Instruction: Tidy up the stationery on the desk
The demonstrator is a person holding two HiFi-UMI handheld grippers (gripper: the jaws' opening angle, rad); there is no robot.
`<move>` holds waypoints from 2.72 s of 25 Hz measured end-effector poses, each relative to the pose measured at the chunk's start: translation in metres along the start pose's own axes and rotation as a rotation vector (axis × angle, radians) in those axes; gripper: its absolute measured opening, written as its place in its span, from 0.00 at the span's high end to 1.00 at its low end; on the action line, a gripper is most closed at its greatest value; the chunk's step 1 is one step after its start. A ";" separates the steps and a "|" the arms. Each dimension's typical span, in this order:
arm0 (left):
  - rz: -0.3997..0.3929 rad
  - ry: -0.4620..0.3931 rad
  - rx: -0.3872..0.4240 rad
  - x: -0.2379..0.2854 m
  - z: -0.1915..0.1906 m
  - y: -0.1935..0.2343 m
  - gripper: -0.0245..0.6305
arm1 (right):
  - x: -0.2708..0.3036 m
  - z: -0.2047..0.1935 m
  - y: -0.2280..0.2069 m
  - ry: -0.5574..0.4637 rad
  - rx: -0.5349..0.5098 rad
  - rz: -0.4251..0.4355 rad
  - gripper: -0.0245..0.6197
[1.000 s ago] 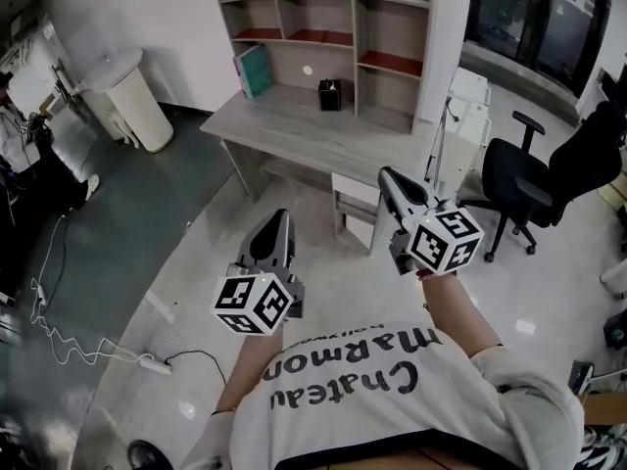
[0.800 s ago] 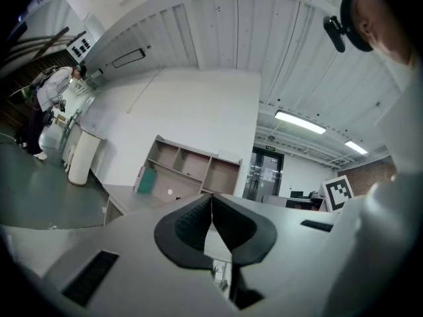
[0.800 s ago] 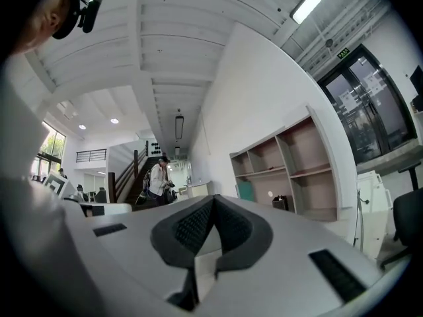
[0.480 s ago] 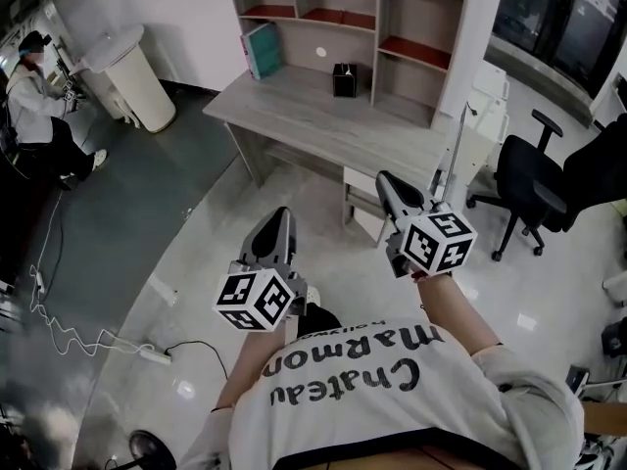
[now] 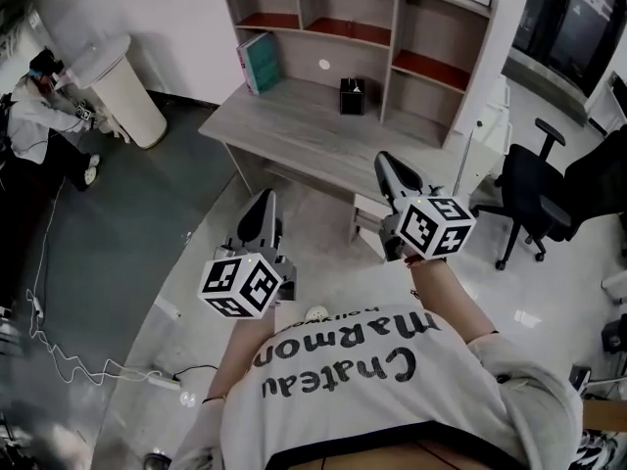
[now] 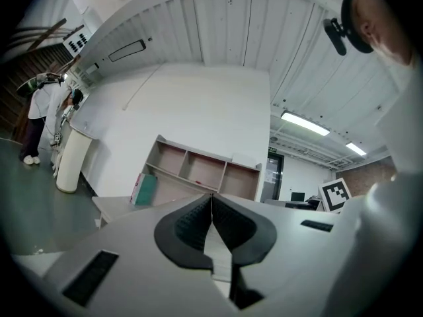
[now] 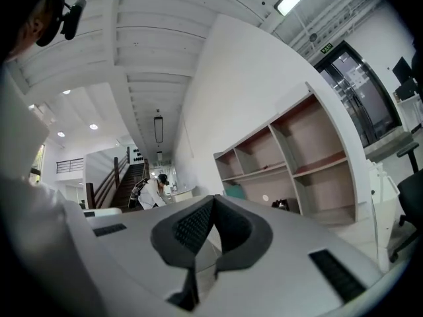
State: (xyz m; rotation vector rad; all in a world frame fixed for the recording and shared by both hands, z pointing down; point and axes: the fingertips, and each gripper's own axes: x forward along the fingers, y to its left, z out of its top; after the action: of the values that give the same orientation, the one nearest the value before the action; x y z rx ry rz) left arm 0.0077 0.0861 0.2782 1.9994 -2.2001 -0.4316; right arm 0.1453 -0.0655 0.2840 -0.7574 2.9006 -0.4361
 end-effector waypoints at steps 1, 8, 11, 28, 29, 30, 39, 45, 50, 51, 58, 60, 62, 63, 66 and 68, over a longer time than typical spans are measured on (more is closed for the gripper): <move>-0.012 -0.006 0.010 0.010 0.009 0.007 0.94 | 0.012 0.007 0.001 -0.014 -0.011 -0.003 0.95; -0.090 -0.045 0.085 0.063 0.059 0.048 0.94 | 0.080 0.045 0.007 -0.106 -0.044 -0.024 0.95; -0.104 -0.067 0.105 0.079 0.073 0.066 0.94 | 0.102 0.052 0.009 -0.133 -0.052 -0.024 0.95; -0.112 0.024 0.004 0.124 0.051 0.144 0.94 | 0.170 0.012 -0.016 -0.035 -0.039 -0.111 0.95; -0.107 0.028 -0.003 0.126 0.049 0.147 0.94 | 0.172 0.010 -0.021 -0.025 -0.042 -0.123 0.95; -0.102 0.032 -0.009 0.129 0.046 0.151 0.94 | 0.173 0.008 -0.027 -0.017 -0.042 -0.136 0.95; -0.055 0.054 -0.046 0.160 0.029 0.191 0.94 | 0.211 0.007 -0.074 0.003 -0.045 -0.198 0.95; -0.026 0.041 -0.044 0.205 0.042 0.230 0.94 | 0.263 0.024 -0.105 -0.016 -0.053 -0.216 0.95; -0.034 0.057 -0.035 0.251 0.046 0.249 0.94 | 0.300 0.045 -0.134 -0.030 -0.097 -0.236 0.95; -0.035 0.061 -0.032 0.260 0.047 0.252 0.94 | 0.307 0.049 -0.140 -0.035 -0.097 -0.244 0.95; -0.029 0.063 -0.026 0.312 0.049 0.279 0.94 | 0.350 0.069 -0.182 -0.060 -0.096 -0.291 0.95; -0.032 0.070 -0.026 0.325 0.046 0.284 0.94 | 0.359 0.072 -0.194 -0.067 -0.106 -0.316 0.95; -0.035 0.080 -0.028 0.335 0.041 0.290 0.94 | 0.366 0.074 -0.207 -0.068 -0.114 -0.346 0.91; -0.035 0.087 -0.032 0.340 0.038 0.292 0.94 | 0.370 0.074 -0.214 -0.065 -0.118 -0.362 0.88; -0.037 0.111 -0.049 0.350 0.026 0.299 0.94 | 0.381 0.073 -0.229 -0.037 -0.140 -0.404 0.82; -0.041 0.121 -0.062 0.355 0.020 0.302 0.94 | 0.388 0.070 -0.234 -0.008 -0.162 -0.426 0.76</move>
State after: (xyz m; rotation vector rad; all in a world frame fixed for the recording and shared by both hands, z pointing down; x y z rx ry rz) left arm -0.3234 -0.2400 0.3178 1.9866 -2.0532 -0.3683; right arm -0.0712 -0.4694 0.2747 -1.4066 2.7813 -0.2315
